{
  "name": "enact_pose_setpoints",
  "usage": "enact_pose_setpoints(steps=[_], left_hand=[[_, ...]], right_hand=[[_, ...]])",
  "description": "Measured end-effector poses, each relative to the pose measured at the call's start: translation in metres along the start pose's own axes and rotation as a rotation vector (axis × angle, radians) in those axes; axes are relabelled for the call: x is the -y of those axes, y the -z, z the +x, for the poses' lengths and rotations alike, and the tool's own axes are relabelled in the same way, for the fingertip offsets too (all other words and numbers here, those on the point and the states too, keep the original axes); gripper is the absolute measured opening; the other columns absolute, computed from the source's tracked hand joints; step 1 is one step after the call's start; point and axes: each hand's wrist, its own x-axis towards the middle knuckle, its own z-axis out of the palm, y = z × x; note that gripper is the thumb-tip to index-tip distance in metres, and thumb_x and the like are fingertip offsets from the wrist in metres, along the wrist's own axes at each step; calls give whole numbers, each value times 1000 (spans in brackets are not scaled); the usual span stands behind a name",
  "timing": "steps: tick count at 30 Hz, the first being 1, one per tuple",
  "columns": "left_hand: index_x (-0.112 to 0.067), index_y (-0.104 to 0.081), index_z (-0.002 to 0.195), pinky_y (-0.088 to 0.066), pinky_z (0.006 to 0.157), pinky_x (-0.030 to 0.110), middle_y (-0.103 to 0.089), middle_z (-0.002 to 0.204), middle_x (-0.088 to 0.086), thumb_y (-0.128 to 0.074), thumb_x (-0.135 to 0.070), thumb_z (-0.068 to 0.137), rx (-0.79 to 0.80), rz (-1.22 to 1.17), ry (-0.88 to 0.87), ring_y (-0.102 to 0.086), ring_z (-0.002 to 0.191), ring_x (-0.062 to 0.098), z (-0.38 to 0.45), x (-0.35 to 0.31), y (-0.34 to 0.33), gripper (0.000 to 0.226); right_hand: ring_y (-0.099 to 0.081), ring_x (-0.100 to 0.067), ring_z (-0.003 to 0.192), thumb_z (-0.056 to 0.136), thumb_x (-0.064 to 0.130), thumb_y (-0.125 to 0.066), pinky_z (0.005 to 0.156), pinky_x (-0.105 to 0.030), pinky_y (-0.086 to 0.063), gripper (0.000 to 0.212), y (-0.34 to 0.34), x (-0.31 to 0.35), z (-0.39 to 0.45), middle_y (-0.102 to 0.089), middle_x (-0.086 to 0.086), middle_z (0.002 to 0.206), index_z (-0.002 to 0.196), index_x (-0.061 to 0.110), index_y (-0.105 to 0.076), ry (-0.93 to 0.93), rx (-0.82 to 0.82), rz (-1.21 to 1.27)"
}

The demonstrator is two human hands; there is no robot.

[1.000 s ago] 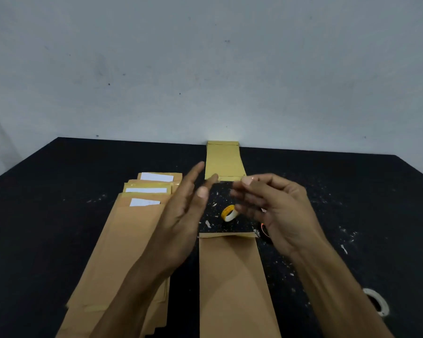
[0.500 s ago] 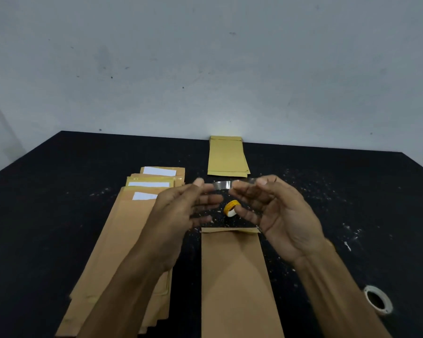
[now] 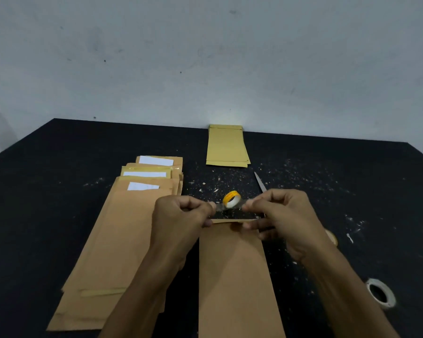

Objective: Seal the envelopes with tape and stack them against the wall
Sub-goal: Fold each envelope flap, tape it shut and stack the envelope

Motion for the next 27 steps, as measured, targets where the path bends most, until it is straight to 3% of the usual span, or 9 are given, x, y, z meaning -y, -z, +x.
enact_pose_setpoints(steps=[3, 9, 12, 17, 21, 27], left_hand=[[-13, -75, 62, -43, 56, 22, -67, 52, 7, -79, -17, 81, -30, 101, -20, -58, 45, 11, -3, 8, -2, 20], [-19, -73, 61, -46, 59, 17, -64, 46, -2, -74, -19, 83, -15, 333, -50, -62, 47, 3, -10, 15, -5, 22], [-19, -72, 59, -44, 55, 8, -64, 45, -7, -74, -25, 81, -59, 378, -94, -62, 50, 0, -12, 15, -8, 23], [-21, -73, 60, -44, 60, 8, -62, 47, -11, -82, -35, 75, -152, 414, -197, -61, 52, 1, -15, 25, -14, 22], [-18, -73, 62, -52, 66, 28, -64, 52, -10, -85, -30, 74, -172, 439, -248, -63, 55, 8, -14, 33, -17, 20], [-18, -73, 67, -50, 62, 30, -69, 64, -7, -85, -28, 75, -194, 493, -276, -64, 63, 14, -13, 39, -22, 17]], right_hand=[[-68, -23, 49, 86, -1, -70, 36, -23, -40, 6, 1, -8, 2, -74, -16, 73, 83, -6, -68, -1, -28, -68], [-72, -35, 58, 86, 0, -70, 38, -23, -43, 11, -1, -31, 4, -69, -22, 63, 75, -3, -68, -14, -82, -158], [-71, -33, 55, 85, 4, -70, 42, -26, -46, 13, -4, -42, 3, -68, -18, 57, 72, 2, -68, 20, -142, -165], [-66, -22, 45, 82, 22, -79, 46, -29, -49, 23, -9, -53, 0, -67, -4, 50, 64, 12, -69, 141, -237, -277], [-62, -13, 43, 79, 22, -81, 55, -32, -56, 24, -12, -57, -1, -66, 2, 48, 60, 17, -68, 214, -282, -382], [-60, -8, 51, 76, 24, -84, 56, -17, -49, 26, -12, -63, 3, -65, 7, 51, 56, 20, -67, 272, -316, -469]])
